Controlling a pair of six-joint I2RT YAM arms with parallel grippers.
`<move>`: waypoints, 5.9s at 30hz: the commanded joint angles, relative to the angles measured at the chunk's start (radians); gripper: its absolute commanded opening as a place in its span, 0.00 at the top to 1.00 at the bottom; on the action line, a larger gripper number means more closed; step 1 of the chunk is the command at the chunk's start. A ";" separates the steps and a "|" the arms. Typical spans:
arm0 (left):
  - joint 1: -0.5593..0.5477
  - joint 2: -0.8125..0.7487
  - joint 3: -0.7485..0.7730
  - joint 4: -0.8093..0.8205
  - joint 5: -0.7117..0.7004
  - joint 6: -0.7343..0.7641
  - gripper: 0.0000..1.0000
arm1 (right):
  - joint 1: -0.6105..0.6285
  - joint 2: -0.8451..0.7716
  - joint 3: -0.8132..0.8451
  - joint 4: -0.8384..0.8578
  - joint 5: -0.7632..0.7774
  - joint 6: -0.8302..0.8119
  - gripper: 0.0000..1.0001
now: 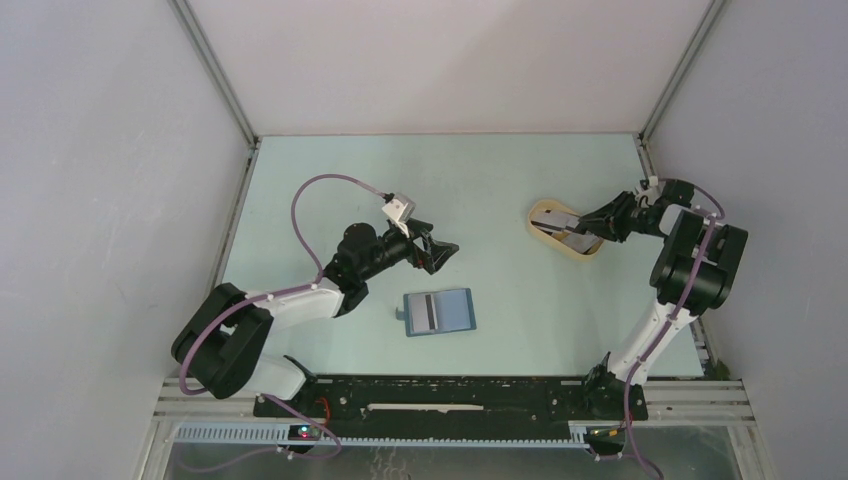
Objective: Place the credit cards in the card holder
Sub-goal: Pick up the credit card from the storage box, then insert the credit card into the card holder.
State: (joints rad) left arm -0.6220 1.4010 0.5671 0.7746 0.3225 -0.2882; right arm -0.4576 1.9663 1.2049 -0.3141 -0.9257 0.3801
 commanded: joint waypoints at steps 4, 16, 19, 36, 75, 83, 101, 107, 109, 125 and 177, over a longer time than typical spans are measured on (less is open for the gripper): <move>0.002 -0.004 0.060 0.014 0.017 0.001 0.03 | -0.019 -0.030 -0.002 -0.024 -0.031 -0.036 0.72; 0.002 -0.005 0.059 0.010 0.019 0.001 0.03 | -0.069 -0.075 -0.030 -0.053 -0.046 -0.067 1.00; 0.002 -0.007 0.059 0.010 0.018 0.001 0.03 | -0.081 -0.101 -0.033 -0.081 -0.037 -0.097 1.00; 0.003 -0.021 0.046 0.039 0.058 -0.003 0.03 | -0.164 -0.379 -0.066 -0.302 -0.086 -0.376 1.00; -0.006 0.197 0.051 0.549 0.699 -0.360 0.21 | 0.767 -0.573 0.016 -0.888 -0.091 -1.396 1.00; -0.088 0.141 0.157 -0.058 0.562 0.012 0.21 | 0.679 -0.587 0.027 -0.913 -0.181 -1.386 1.00; -0.119 0.172 0.220 -0.172 0.591 0.058 0.41 | 0.628 -0.529 0.027 -0.872 -0.212 -1.309 1.00; -0.118 0.171 0.221 -0.172 0.600 0.050 0.41 | 0.628 -0.517 0.027 -0.865 -0.207 -1.299 1.00; -0.118 0.168 0.223 -0.172 0.601 0.049 0.42 | 0.628 -0.513 0.028 -0.863 -0.206 -1.298 1.00; -0.118 0.175 0.226 -0.141 0.620 0.021 0.52 | 0.640 -0.483 0.027 -0.854 -0.189 -1.286 1.00; -0.089 -0.030 -0.107 -0.006 0.252 -0.410 1.00 | 0.599 -0.678 -0.031 -0.706 -0.074 -1.166 0.31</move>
State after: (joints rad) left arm -0.7109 1.5200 0.5964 0.7189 0.7731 -0.5537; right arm 0.1505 1.4025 1.1961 -1.1221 -1.0451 -0.8497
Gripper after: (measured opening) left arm 0.008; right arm 0.688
